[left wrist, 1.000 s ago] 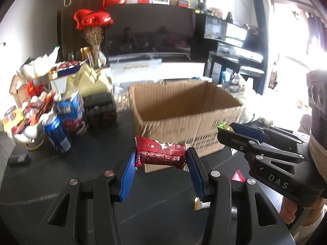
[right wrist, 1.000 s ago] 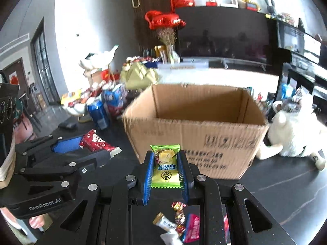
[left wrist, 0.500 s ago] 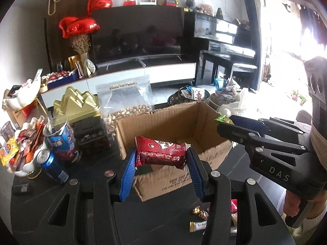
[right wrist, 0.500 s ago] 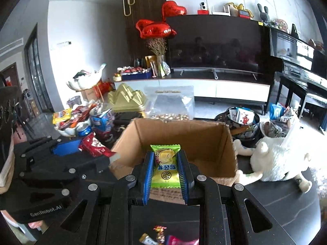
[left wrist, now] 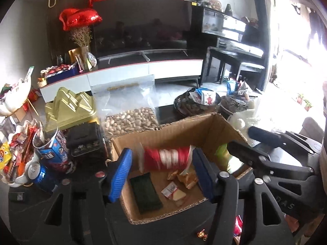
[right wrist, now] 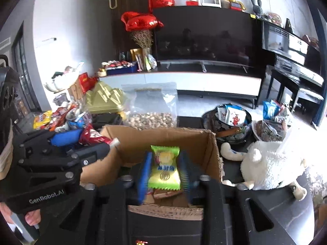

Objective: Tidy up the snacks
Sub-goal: 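Carry both snacks over the cardboard box and open both grippers to drop them, then return both grippers to the remaining snack pile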

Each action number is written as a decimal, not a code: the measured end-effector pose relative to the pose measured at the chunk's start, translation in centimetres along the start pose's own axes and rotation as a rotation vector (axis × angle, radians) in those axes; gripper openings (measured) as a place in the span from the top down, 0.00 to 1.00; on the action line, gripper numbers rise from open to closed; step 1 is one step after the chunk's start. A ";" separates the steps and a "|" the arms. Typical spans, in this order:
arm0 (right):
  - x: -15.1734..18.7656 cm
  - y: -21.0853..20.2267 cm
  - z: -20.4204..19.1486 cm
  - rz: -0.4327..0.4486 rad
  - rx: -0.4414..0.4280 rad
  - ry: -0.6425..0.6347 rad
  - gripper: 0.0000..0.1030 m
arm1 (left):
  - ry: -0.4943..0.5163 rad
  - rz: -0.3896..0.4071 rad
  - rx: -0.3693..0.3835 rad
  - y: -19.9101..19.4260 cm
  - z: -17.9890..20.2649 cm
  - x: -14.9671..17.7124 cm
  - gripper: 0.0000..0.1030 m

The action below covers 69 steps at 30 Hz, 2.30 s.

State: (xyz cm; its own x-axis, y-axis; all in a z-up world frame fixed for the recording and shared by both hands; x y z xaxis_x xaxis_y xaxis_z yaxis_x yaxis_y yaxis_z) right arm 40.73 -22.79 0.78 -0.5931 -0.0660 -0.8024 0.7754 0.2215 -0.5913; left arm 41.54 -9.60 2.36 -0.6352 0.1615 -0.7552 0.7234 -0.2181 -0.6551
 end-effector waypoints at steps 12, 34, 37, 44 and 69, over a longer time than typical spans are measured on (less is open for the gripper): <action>4.4 -5.4 0.3 0.015 0.039 0.020 0.46 | 0.085 0.069 0.023 -6.2 3.0 4.1 0.33; 15.7 -11.2 1.2 -0.078 0.054 0.015 0.35 | 0.080 -0.005 0.083 -9.4 8.1 15.3 0.32; 17.4 -10.4 1.2 -0.120 0.045 0.021 0.35 | 0.075 -0.046 0.087 -8.6 8.2 17.0 0.32; 21.1 -7.8 0.8 -0.226 0.040 0.015 0.35 | 0.073 -0.111 0.064 -6.5 7.7 19.8 0.32; 25.1 -2.2 1.8 -0.355 0.076 0.025 0.50 | 0.001 -0.252 0.145 -1.7 8.0 23.6 0.33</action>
State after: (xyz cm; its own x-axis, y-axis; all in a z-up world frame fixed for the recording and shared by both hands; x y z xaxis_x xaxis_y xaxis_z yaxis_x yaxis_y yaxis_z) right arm 24.51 -26.68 -18.17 -0.8326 -0.1019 -0.5444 0.5336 0.1159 -0.8378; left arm 23.15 -13.14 -14.17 -0.7898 0.2293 -0.5689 0.4962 -0.3065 -0.8123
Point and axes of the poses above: each gripper's, at about its wrist camera, not at the fingertips, and y roughly the way its jaws point, z to its right, x to its underside, the point moved 7 cm from there along y, roughly the way its jaws point
